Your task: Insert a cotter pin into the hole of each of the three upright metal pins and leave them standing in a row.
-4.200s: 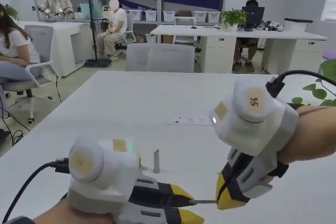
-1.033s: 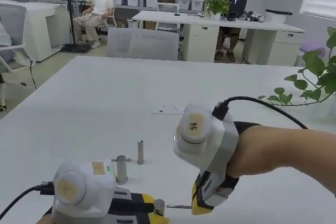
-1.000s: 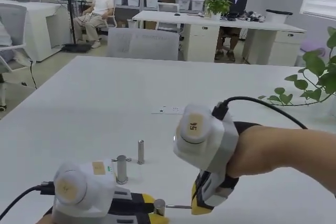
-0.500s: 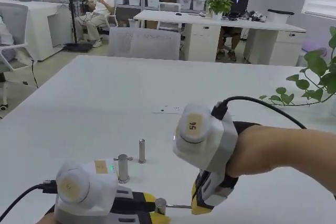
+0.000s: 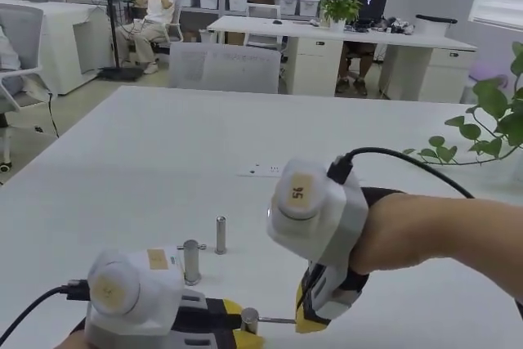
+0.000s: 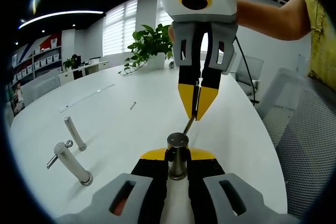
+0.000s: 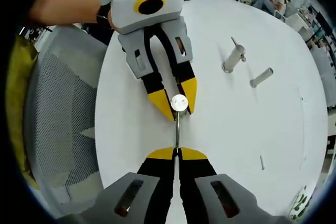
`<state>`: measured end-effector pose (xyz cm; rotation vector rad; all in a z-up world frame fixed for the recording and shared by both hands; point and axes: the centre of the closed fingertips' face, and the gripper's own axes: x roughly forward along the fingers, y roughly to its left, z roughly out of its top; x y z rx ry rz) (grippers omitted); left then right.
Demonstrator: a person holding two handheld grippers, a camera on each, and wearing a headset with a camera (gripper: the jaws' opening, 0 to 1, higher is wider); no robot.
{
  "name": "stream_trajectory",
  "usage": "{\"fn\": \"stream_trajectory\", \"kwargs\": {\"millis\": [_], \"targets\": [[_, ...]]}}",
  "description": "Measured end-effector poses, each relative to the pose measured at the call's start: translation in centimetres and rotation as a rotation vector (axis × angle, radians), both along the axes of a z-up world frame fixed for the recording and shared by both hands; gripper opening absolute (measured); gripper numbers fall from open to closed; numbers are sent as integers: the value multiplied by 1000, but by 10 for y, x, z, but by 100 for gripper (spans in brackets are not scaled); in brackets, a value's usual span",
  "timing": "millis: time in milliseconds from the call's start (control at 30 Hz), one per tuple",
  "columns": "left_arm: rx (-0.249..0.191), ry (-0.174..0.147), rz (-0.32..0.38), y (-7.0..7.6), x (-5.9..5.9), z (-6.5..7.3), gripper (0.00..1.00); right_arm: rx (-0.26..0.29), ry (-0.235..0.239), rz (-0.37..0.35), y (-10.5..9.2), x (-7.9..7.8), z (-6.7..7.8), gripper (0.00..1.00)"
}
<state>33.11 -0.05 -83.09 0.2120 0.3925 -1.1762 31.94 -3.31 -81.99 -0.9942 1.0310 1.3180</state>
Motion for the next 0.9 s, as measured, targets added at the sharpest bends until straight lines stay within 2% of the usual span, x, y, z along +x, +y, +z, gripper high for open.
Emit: {"fn": "stream_trajectory", "kwargs": {"millis": [367, 900], "targets": [[7, -11, -2, 0, 0, 0, 12, -18, -6, 8, 3, 0, 1, 2], [8, -10, -9, 0, -2, 0, 12, -26, -17, 28, 6, -1, 1, 2]]}}
